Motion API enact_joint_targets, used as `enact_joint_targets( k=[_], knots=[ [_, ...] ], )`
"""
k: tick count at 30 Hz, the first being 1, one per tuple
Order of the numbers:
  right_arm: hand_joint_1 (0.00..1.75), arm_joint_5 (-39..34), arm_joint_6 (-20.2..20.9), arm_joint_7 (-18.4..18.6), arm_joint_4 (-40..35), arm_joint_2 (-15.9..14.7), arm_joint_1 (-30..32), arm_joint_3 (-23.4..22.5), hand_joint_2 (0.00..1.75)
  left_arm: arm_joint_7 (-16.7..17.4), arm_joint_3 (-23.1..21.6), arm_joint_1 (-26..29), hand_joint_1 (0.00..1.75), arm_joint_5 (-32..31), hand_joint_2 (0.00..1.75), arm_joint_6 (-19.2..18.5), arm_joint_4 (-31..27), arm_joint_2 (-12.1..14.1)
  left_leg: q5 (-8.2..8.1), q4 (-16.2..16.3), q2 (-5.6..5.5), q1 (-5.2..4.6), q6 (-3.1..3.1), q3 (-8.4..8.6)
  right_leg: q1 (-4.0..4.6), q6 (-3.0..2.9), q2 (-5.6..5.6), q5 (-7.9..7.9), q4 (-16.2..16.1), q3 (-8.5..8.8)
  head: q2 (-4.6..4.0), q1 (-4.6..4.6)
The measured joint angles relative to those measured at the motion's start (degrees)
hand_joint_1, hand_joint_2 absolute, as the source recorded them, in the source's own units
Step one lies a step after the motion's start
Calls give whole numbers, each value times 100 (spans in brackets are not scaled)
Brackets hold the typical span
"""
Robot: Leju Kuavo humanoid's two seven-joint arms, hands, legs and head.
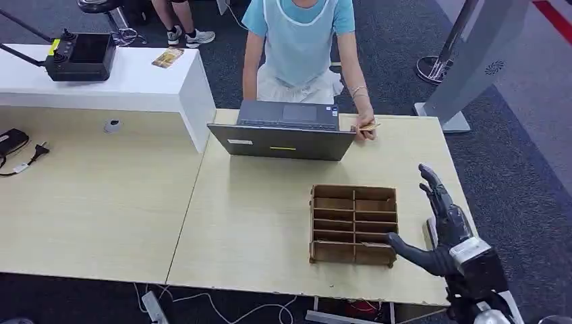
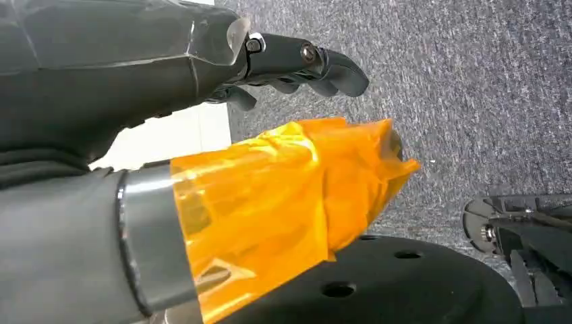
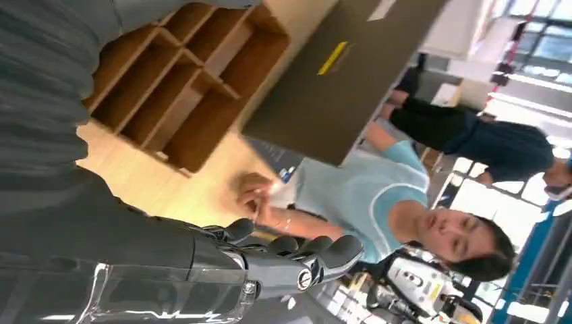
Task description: Pass the card to the sensor for recognition and then transmit it.
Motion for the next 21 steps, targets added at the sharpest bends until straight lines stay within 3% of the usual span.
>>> enact_joint_targets(
  k=[7,14,21],
  knots=[
    [0,1779,-936,356,-157,-15,572,0,175,72,92,10,0,35,0,0,-2,-7,0,0,-1,0,0,1,0,3,0,-2,0,1,0,-2],
    [0,3799,-1957,1140,-299,-15,949,153,175,101,144,10,0,33,0,-4,-2,-33,0,0,-1,0,0,1,0,4,1,-3,0,1,0,0],
    [0,4888,-2292,1877,-310,-89,1064,441,175,140,164,7,0,-24,0,-20,-2,-35,0,-1,0,0,0,2,0,4,2,-3,0,2,0,-2]
  ],
)
